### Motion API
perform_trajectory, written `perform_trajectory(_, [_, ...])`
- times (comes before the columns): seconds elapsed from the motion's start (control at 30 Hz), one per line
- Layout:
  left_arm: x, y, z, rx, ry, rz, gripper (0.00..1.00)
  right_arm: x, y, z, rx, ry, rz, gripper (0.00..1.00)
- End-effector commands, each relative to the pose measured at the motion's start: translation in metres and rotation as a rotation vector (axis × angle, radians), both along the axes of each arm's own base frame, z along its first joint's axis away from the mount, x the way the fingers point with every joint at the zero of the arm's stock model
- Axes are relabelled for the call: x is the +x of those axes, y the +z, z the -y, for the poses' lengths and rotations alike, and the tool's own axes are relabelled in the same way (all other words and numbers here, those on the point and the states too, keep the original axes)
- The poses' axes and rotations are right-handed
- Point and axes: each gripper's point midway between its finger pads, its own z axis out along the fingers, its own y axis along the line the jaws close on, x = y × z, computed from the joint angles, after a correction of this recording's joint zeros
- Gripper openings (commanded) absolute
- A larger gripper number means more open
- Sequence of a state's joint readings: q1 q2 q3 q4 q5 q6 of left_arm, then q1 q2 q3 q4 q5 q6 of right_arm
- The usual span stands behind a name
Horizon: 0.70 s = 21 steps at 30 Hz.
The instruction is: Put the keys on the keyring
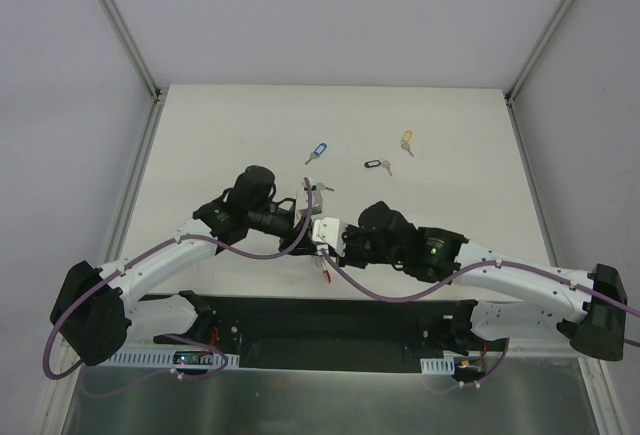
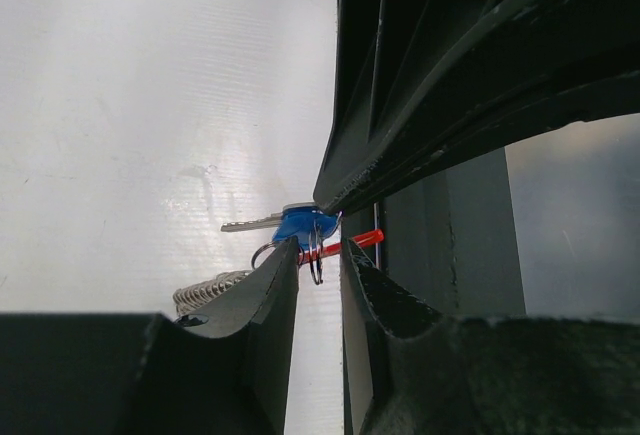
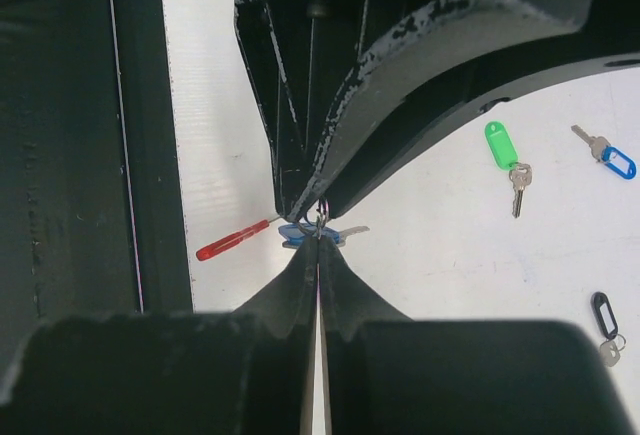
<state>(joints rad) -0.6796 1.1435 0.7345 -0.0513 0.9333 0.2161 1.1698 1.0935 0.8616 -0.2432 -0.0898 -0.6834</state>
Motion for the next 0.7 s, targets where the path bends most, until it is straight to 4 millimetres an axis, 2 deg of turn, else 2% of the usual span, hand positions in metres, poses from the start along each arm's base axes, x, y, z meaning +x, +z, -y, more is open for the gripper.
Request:
perform_trajectory(0.0, [0.002,0.014,0.006,-0.022,-0.013,0.011,0.22,0.000,0.026,-0.012,0.063,0.026,0.030,0.01])
perform_trajectory(0.13, [0.002,0.012,0.007,-0.011,-0.013,0.004,0.12,0.001,0.027,-0.012,0.066,0.025,0.032,0.01])
perform_trajectory(0.17, [0.002,0.011,0.007,-0.005,-0.012,0.000,0.03,0.001,0.027,-0.012,0.064,0.024,0.033,0.01])
perform_trajectory(0.2, [0.002,0.012,0.007,-0.007,-0.012,0.002,0.01,0.001,0.026,-0.012,0.062,0.020,0.032,0.01])
perform_trajectory(0.47, [0.013,0.014,0.002,0.004,0.053,0.043,0.00,0.001,0.019,-0.002,0.058,-0.014,0.024,0.01])
perform_trajectory(0.67, [0.021,0.018,-0.002,-0.002,0.091,0.029,0.00,-0.005,0.001,0.010,0.043,-0.047,-0.024,0.01])
